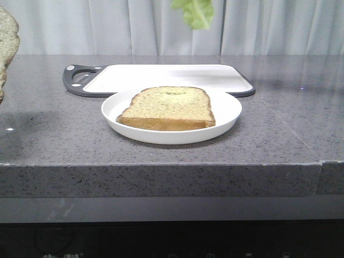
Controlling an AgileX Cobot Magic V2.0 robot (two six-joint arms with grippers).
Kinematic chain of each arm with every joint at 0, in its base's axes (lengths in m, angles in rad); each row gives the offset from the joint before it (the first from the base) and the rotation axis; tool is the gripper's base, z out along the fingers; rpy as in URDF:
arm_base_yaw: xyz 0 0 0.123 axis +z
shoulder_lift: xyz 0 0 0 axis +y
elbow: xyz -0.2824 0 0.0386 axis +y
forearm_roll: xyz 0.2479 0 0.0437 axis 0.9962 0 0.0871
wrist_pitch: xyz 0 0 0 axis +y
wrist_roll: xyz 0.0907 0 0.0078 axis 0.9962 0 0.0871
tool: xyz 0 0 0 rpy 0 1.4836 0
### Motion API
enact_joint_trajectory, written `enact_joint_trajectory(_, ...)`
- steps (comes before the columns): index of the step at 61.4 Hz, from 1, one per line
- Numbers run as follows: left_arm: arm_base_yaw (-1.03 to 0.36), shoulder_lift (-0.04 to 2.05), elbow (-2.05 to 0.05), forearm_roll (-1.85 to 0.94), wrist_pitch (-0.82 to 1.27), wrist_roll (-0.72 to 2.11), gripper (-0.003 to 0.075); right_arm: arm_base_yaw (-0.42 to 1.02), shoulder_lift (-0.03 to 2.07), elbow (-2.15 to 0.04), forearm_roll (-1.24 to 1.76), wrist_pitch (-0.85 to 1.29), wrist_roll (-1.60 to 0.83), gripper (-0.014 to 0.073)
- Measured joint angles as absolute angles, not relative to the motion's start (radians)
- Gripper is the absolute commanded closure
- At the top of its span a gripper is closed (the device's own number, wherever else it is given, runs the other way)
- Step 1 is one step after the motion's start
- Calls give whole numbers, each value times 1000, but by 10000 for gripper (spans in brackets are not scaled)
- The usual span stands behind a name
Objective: Left arm grabs bread, right arm adds lettuce
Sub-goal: 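Carry the lettuce leaf with the right gripper over the bread on the plate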
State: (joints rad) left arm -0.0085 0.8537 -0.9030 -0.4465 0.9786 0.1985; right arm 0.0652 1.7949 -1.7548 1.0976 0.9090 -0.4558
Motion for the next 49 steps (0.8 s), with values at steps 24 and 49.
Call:
enact_joint_trajectory(24,-9,854,-903,-443,967,219,741,108,1419,-1329,1179,929,-639,711)
enact_joint_trajectory(49,-9,854,-903,-443,956,219,741,164,1336,-944,1522,940,-831,711)
